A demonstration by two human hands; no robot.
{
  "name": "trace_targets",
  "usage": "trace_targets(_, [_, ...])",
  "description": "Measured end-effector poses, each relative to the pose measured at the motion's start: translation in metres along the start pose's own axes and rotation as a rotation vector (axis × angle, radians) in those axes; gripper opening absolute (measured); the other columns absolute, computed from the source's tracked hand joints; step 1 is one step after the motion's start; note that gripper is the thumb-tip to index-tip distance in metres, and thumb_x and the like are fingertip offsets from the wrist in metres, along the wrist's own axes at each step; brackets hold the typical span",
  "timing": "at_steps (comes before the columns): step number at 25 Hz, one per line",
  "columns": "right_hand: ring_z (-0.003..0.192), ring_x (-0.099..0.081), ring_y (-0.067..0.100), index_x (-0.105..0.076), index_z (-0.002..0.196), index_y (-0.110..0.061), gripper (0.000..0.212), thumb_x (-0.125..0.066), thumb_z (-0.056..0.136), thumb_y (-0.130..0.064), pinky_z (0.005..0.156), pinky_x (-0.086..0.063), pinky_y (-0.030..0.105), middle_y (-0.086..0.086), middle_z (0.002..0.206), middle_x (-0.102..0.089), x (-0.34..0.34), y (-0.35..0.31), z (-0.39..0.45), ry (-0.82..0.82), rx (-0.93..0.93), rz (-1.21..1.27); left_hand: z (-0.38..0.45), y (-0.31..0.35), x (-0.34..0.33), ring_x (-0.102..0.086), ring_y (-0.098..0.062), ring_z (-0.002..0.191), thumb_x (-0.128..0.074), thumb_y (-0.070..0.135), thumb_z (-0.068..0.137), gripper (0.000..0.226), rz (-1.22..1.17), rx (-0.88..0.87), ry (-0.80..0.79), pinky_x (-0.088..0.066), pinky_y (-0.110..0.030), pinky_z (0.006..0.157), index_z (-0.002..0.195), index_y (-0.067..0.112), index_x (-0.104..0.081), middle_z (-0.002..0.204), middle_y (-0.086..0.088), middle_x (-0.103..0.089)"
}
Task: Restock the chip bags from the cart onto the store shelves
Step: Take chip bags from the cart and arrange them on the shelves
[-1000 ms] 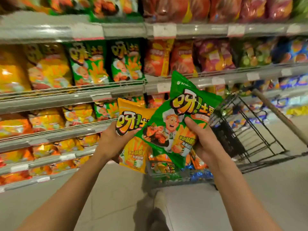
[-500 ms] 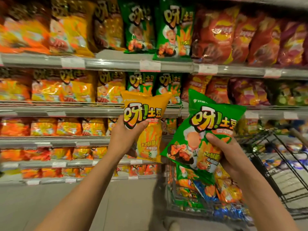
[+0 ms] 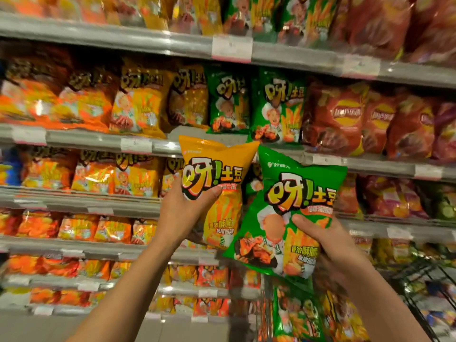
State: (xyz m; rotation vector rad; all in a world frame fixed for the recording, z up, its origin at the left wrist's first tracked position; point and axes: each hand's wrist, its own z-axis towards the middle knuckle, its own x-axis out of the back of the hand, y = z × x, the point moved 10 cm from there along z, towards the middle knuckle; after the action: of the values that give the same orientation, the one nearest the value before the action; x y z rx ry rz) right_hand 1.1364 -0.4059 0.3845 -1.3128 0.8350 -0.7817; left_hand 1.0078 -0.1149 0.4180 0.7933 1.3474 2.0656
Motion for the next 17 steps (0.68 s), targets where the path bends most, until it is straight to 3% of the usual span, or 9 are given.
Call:
trace_targets(2, [0.098,-0.076,0.027,-0.077,0.102,-0.029,0.049,-0.094,0.058,-0.042,0.074,-0.062,0.036,0.009,0.110,-0.078,-0.012,-0.025,0.025,-0.060,0.048,0.037,0.027,0.016,0.011,-0.067,-0.001,0.100,-0.078,0.070,0.066,0.060,0.021,-0.009,0.065,-0.057,-0.038,0.090,0.113,0.038,-0.061,0.107,0.020,-0.072])
trace_targets(4, [0.098,-0.076,0.030,-0.076,0.106,-0.025,0.040,-0.085,0.068,-0.032,0.074,-0.063,0.037,0.013,0.112,-0.077,-0.021,-0.046,0.051,-0.099,0.079,0.062,0.054,0.028,0.022,-0.068,-0.001,0.100,-0.078,0.068,0.068,0.060,0.043,-0.021,0.115,-0.056,-0.035,0.086,0.115,0.036,-0.060,0.106,0.019,-0.072])
trace_targets(7, [0.101,-0.075,0.033,-0.072,0.112,-0.020,0.046,-0.083,0.069,-0.028,0.084,-0.061,0.048,0.014,0.113,-0.076,-0.034,-0.063,0.088,-0.138,0.101,0.064,0.084,0.034,0.030,-0.067,-0.008,0.101,-0.070,0.070,0.075,0.059,0.087,-0.025,0.141,-0.056,-0.034,0.080,0.120,0.035,-0.056,0.109,0.016,-0.069])
trace_targets(9, [0.101,-0.075,0.028,-0.069,0.117,-0.021,0.051,-0.083,0.068,-0.030,0.084,-0.059,0.043,0.009,0.113,-0.077,-0.043,-0.069,0.110,-0.169,0.110,0.041,0.098,0.035,0.030,-0.067,-0.010,0.099,-0.066,0.071,0.078,0.062,0.107,-0.039,0.149,-0.056,-0.035,0.077,0.126,0.034,-0.053,0.111,0.015,-0.068])
trace_targets(13, [0.097,-0.076,0.022,-0.077,0.098,-0.036,0.033,-0.086,0.066,-0.032,0.070,-0.062,0.029,0.004,0.109,-0.079,-0.060,-0.068,0.147,-0.246,0.085,0.058,0.122,0.041,0.023,-0.068,-0.009,0.091,-0.068,0.060,0.083,0.052,0.114,-0.075,0.175,-0.058,-0.037,0.072,0.128,0.037,-0.052,0.113,0.014,-0.069])
trace_targets(15, [0.099,-0.076,0.022,-0.076,0.098,-0.039,0.039,-0.093,0.063,-0.038,0.072,-0.062,0.030,0.003,0.111,-0.078,-0.064,-0.069,0.163,-0.285,0.063,0.052,0.134,0.044,0.024,-0.067,-0.002,0.083,-0.067,0.059,0.085,0.046,0.095,-0.080,0.234,-0.057,-0.030,0.067,0.124,0.041,-0.052,0.111,0.019,-0.067])
trace_targets(17, [0.101,-0.076,0.021,-0.075,0.101,-0.040,0.054,-0.096,0.052,-0.047,0.081,-0.060,0.037,0.001,0.112,-0.078,-0.062,-0.072,0.174,-0.285,0.060,0.049,0.147,0.048,0.027,-0.066,-0.004,0.086,-0.067,0.055,0.087,0.039,0.062,-0.083,0.281,-0.056,-0.029,0.067,0.121,0.041,-0.053,0.109,0.019,-0.066])
